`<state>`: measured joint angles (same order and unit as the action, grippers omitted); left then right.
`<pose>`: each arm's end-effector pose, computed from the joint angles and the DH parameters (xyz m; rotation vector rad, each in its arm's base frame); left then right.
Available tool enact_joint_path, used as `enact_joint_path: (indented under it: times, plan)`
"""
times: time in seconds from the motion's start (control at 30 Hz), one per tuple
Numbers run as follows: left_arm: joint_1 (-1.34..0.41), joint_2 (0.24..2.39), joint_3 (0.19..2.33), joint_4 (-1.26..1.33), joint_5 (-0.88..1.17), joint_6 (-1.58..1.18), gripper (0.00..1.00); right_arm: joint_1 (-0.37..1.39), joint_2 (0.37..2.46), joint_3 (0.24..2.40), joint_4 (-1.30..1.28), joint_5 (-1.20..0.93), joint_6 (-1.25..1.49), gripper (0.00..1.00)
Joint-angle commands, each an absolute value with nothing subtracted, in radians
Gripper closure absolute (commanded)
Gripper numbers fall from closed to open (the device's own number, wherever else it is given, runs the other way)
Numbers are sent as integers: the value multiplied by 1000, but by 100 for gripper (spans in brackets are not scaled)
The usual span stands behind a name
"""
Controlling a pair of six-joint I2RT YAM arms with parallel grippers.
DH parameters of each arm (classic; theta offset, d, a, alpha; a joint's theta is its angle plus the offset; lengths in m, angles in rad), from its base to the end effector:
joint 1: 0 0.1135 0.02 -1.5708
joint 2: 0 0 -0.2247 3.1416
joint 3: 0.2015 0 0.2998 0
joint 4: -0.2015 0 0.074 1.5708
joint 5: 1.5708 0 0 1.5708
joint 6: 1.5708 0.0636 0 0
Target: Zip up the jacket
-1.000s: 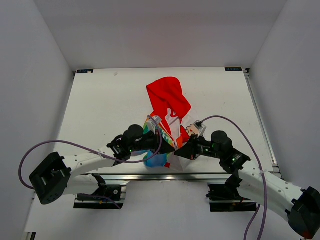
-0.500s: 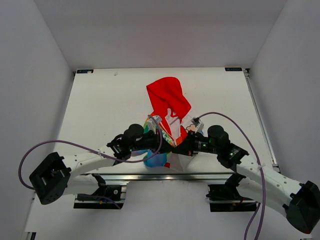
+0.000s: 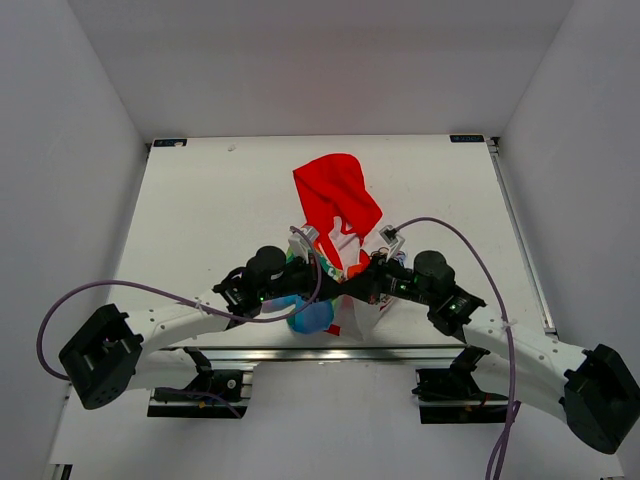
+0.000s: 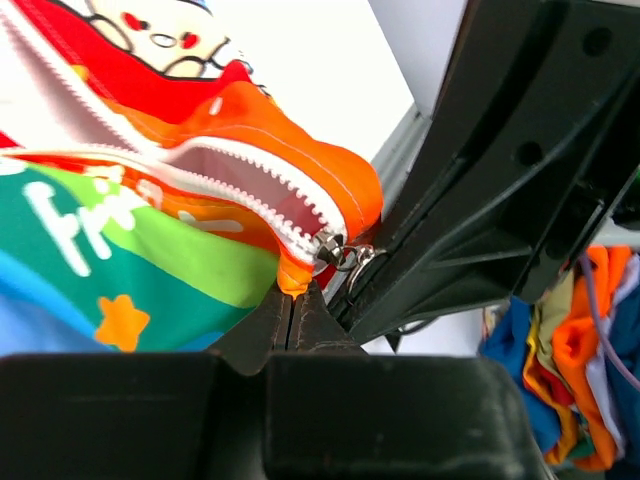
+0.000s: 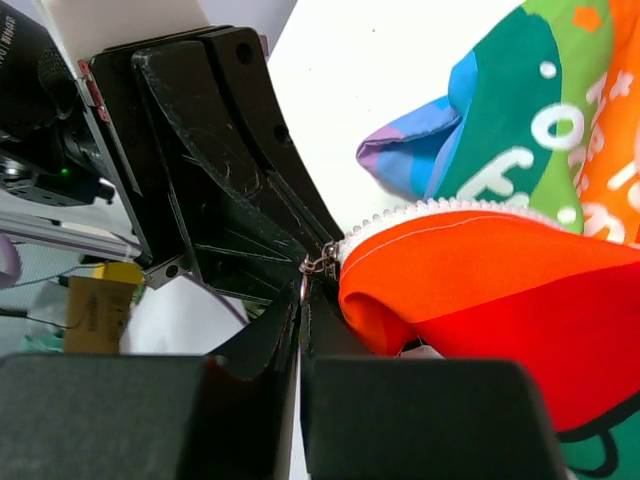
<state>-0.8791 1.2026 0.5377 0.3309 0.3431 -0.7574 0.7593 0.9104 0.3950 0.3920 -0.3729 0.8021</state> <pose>0.1964 -0.2707 0.1452 0.3940 2.1230 -1.3668 0.2013 0.2230 0.1820 -0.2751 1.9006 1.4318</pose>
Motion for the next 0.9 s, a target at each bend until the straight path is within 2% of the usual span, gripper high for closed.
enact_joint_path:
  times: [0.0,0.2,0.37,0.57,0.73,0.87]
  plan:
    - [-916,1213,529,250,460,-776,100,747,942,472,683,-265,707,100]
    - [-916,1198,543,181,453,-773,100,747,953,483,591,-39,698,100]
    - [-916,1171,520,124,482,-779,100,747,963,479,614,116,663,100]
    - [-916,1167,480,130,575,-785,100,747,996,508,588,130,672,100]
    - [-917,1170,482,135,577,-784,100,746,947,535,384,16,703,100]
    - [-916,1170,514,89,566,-749,100,746,897,554,255,8,690,100]
